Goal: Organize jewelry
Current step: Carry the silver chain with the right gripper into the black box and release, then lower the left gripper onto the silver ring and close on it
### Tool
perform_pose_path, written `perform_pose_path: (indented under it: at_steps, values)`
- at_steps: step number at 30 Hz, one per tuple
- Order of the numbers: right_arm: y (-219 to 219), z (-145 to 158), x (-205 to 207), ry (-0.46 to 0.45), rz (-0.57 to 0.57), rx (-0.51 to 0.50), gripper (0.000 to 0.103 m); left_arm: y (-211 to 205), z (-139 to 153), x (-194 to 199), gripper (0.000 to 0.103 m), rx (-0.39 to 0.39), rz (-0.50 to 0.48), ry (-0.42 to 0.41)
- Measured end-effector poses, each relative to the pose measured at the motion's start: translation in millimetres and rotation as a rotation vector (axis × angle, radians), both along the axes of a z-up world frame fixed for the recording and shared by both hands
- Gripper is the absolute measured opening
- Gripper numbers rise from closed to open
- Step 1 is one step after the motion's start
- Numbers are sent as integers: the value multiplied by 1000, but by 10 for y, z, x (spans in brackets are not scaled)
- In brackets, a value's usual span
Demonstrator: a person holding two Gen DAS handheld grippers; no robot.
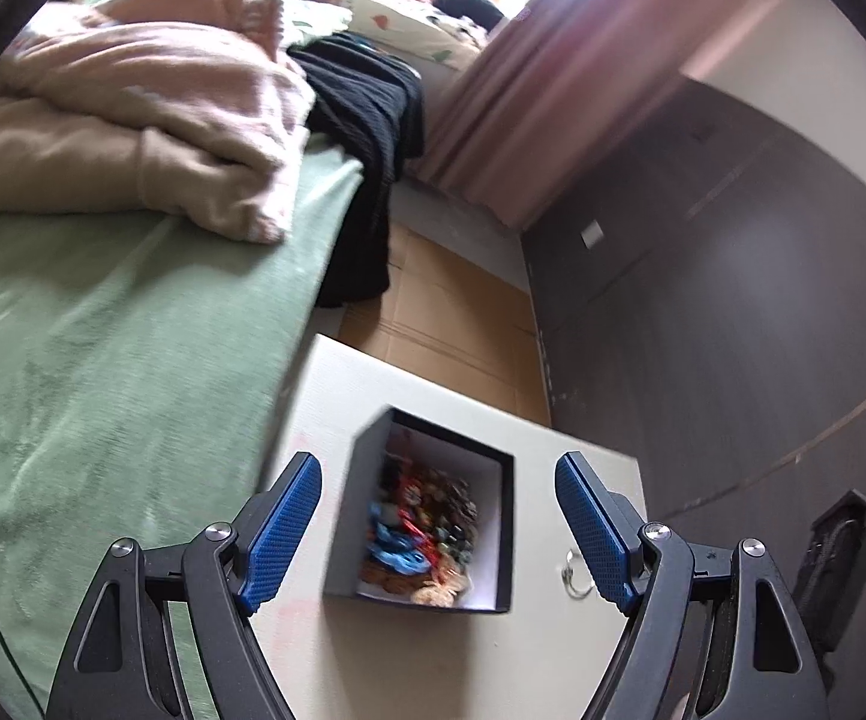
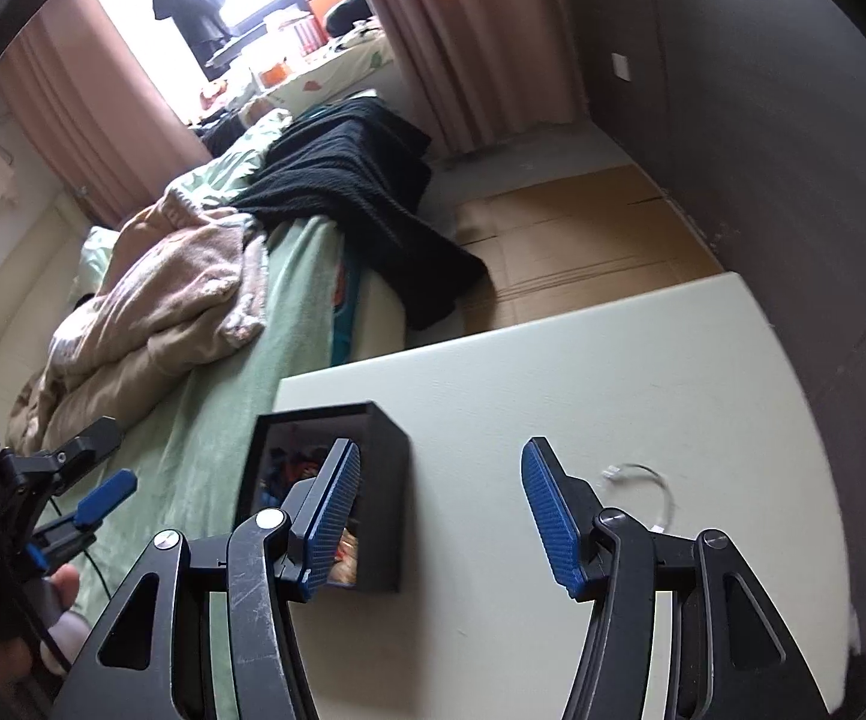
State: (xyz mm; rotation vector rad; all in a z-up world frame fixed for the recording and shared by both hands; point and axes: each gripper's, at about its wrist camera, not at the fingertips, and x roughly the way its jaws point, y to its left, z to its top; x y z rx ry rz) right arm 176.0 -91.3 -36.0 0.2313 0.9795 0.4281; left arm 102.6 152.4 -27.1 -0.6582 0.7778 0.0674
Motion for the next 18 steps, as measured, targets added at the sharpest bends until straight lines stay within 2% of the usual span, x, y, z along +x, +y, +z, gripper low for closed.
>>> perform_pose_path:
  at_steps: [10, 18]
  values:
    - [-835, -123, -235, 71, -129, 67, 61, -779, -39, 186, 81, 96, -152, 19]
    - [-1296, -277, -349, 143, -224, 92, 61, -1266, -151, 318, 81, 165, -228, 40]
